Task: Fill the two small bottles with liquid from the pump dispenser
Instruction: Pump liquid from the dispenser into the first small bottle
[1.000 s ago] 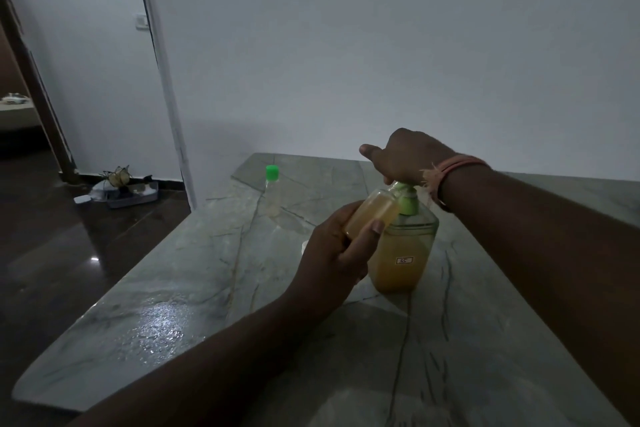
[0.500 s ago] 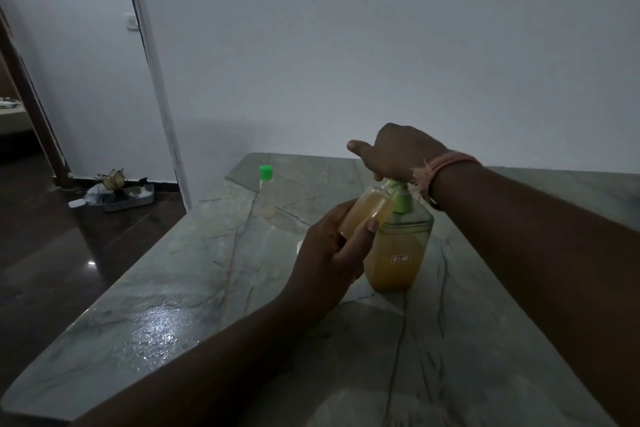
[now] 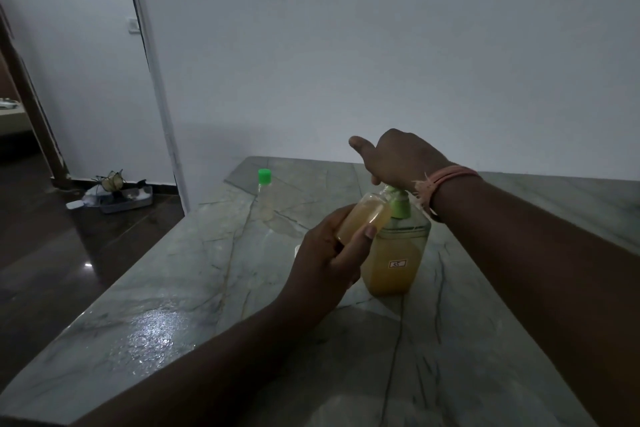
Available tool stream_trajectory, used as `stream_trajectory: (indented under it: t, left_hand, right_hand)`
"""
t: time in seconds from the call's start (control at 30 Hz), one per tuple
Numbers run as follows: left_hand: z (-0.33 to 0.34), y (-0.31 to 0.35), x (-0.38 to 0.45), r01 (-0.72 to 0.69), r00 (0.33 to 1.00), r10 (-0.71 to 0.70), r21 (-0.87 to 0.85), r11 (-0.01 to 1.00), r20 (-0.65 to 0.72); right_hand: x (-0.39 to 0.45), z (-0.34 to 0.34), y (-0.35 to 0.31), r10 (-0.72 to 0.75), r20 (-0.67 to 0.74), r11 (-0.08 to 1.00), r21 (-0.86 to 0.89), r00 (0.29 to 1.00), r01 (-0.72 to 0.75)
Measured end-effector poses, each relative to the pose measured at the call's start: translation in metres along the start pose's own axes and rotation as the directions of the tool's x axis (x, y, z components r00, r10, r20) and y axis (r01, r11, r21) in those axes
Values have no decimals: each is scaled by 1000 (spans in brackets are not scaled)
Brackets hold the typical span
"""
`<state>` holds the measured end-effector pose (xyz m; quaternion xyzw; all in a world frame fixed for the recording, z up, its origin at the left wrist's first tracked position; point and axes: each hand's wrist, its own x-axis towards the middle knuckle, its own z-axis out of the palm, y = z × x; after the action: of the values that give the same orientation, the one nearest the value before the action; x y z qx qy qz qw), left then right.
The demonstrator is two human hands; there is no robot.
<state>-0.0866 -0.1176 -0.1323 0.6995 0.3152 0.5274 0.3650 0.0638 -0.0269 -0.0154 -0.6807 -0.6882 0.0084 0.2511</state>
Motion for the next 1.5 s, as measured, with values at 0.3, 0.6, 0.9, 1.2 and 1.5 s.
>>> stream_trajectory:
  t: [0.3,0.6,0.9,1.2,1.5]
  left_hand:
    - [-1,-3,1,27,1000,-27,5,1000,-11]
    - [1,-4,2,24,1000,-24,22,999,-13]
    - [1,0,1,34,999,-35,20,999,11]
    - [1,-2,2,35,999,-35,20,999,0]
    - [0,-5,4,34,999,-34,19,999,0]
  right_hand:
    - [3,3,0,28,51,997,-67,998,-24]
    - [0,4,3,44,-10,999,-30,999,-44]
    - [4,-5,-4,-3,23,993,-122,1000,6]
    - [3,4,6,23,18,999,-44,1000,-22]
    - [4,5,5,11,-46,1000,-9,999,-11]
